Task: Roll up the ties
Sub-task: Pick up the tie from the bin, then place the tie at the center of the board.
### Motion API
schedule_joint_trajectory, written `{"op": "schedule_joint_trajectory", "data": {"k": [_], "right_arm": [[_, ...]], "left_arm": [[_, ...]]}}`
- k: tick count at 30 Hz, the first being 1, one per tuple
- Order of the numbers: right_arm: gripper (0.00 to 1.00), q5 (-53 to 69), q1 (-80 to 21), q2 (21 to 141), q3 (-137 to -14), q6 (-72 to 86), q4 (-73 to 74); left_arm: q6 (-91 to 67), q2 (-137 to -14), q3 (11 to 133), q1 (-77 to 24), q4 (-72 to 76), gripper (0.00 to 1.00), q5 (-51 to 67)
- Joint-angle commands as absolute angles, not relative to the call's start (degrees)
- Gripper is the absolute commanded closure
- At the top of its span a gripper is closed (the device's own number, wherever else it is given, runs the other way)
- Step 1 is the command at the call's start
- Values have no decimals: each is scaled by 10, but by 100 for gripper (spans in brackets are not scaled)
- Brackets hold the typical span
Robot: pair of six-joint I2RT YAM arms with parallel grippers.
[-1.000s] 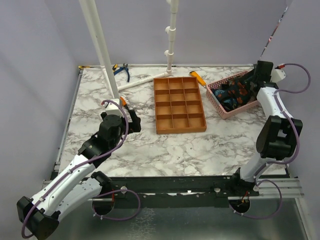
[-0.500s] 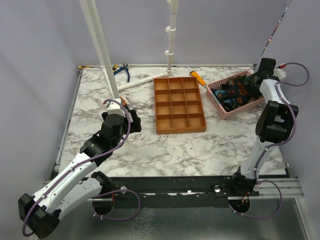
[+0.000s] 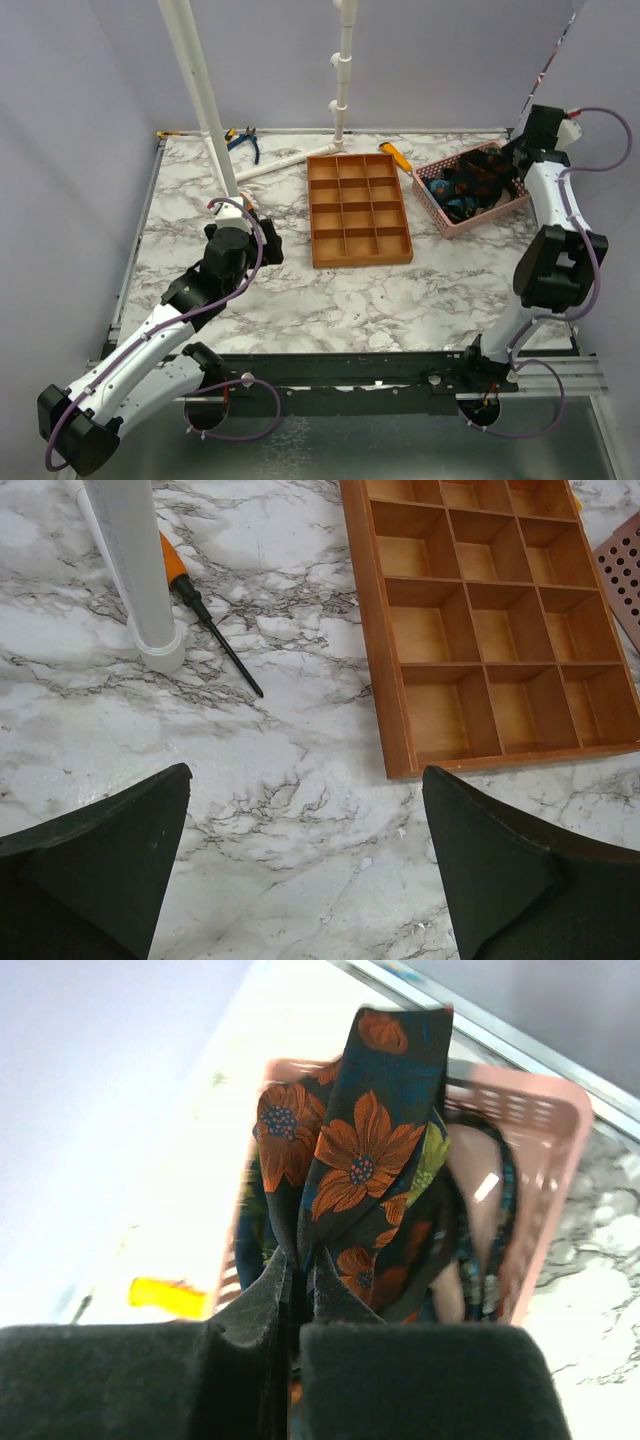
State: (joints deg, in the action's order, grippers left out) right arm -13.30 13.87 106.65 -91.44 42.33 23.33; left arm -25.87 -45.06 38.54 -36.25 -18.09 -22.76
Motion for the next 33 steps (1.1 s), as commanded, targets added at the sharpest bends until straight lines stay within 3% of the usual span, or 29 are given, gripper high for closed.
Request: {"op": "schedule_joint_trajectory", "data": {"k": [1,4,10,15,17,20,21,22,29,33], "right_arm": [[99,-111,79,893,-902,356,119],[99,-74,22,811,-886,298,86],[99,226,-53,612,-756,277,5],[97,294,-63,519,-700,210,168],[79,259,-69,482,-665,190,230],[22,227,-74,430,-596,201,255],[9,216,-74,419,-580,209,263],[2,202,-74,408,-565,214,269],[0,31,-74,402,-530,246,333],[4,47,-74,484,-516,247,317]], "left_arm": [[-259,-448,385,-365,-180,1,-232],[-261,-444,384,-365,-180,1,-231],[-263,-430,383,-365,-176,1,-238],[-262,-423,380,-365,-165,1,-242],[-260,-422,378,-365,-162,1,-246],[-257,-423,379,-365,-162,1,-251],[-256,-422,379,-365,-161,1,-252],[-256,-419,378,-365,-162,1,-254],[-256,-393,369,-365,-162,1,-254],[-258,-404,372,-365,-161,1,-240]]}}
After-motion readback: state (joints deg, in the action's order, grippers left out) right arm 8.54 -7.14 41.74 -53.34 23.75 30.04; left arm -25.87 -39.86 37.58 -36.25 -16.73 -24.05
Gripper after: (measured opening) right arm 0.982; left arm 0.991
